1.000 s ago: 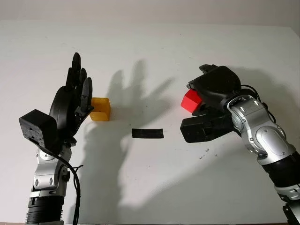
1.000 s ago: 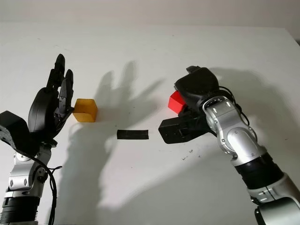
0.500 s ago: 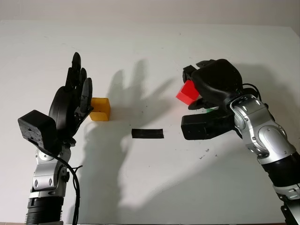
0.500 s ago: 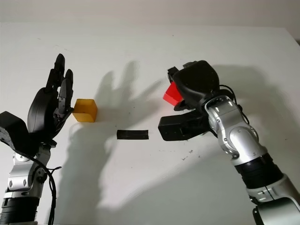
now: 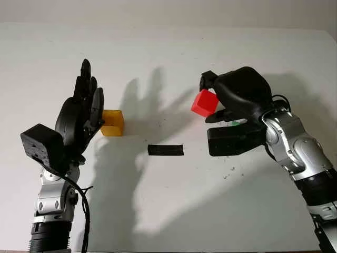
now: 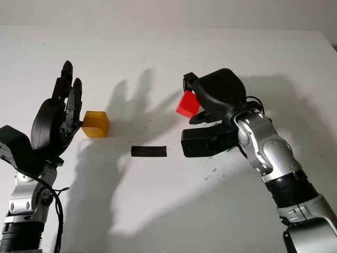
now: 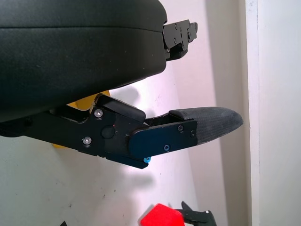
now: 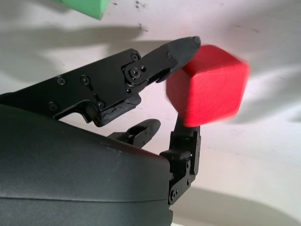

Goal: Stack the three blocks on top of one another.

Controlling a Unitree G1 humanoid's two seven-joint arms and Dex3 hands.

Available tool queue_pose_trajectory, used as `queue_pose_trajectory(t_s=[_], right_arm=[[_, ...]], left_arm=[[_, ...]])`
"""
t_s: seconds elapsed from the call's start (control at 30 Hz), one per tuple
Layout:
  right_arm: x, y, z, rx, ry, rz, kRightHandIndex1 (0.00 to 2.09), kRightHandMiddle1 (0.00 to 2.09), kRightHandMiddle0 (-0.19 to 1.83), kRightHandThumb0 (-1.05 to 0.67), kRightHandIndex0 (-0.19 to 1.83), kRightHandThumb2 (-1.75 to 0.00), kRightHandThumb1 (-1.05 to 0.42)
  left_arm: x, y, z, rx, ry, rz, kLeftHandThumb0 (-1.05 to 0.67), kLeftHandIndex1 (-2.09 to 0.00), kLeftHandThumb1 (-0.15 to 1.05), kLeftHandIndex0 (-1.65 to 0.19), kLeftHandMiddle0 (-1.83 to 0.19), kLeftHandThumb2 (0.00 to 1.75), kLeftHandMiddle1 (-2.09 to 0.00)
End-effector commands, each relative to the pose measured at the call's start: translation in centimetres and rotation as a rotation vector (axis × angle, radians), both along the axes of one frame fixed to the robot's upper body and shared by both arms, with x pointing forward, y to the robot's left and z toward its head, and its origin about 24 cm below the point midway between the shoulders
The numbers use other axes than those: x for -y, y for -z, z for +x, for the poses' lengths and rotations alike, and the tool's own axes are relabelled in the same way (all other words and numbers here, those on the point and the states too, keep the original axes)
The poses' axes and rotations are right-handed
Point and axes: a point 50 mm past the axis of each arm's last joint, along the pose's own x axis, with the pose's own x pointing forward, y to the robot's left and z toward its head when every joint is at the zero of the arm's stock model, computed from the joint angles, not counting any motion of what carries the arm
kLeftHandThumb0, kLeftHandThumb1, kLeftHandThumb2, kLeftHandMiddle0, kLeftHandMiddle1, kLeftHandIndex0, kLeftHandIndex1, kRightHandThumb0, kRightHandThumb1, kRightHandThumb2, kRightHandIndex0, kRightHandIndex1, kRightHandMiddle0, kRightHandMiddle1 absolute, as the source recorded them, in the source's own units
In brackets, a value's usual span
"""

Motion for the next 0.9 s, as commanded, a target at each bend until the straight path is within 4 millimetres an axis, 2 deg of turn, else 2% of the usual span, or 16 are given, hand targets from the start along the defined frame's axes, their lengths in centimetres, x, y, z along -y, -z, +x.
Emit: queue_pose_trajectory(t_s=[0.0,0.23,0.37,0.5,0.7,0.87], right_arm=[[0.2,-1.8,0.1,0.009,-0.058,0.059,0.05,1.23,0.51,-0.4,0.58,-0.05,-0.93],[-0.6,-4.0,0.2,-0.067,-0.21,0.116,0.03,1.17,0.54,-0.39,0.54,-0.05,-0.91],[-1.2,-4.6,0.2,-0.11,-0.302,0.107,0.02,1.17,0.56,-0.38,0.51,-0.06,-0.91],[-2.0,-4.1,0.1,-0.193,-0.364,0.15,0.01,1.21,0.53,-0.36,0.47,-0.06,-0.92],[-2.5,-3.4,-0.2,-0.23,-0.367,0.156,0.01,1.24,0.48,-0.36,0.43,-0.06,-0.94],[-2.8,-3.1,-0.4,-0.27,-0.38,0.28,0.01,1.28,0.47,-0.35,0.4,-0.05,-0.93]], left_arm=[[0.0,0.0,-0.3,0.007,0.002,0.004,-0.74,0.0,1.05,0.19,0.19,0.6,0.0],[0.0,-0.1,-0.3,0.008,0.0,0.013,-0.74,0.0,1.05,0.19,0.19,0.6,0.0],[0.0,-0.1,-0.3,0.005,0.001,0.007,-0.74,0.0,1.05,0.19,0.19,0.6,0.0],[0.1,-0.1,-0.3,0.004,-0.002,0.01,-0.74,0.0,1.05,0.19,0.19,0.6,0.0],[0.0,-0.2,-0.4,0.006,0.0,0.011,-0.74,0.0,1.05,0.19,0.19,0.59,0.0],[0.0,-0.2,-0.5,0.007,0.001,0.017,-0.75,0.0,1.05,0.19,0.19,0.59,0.0]])
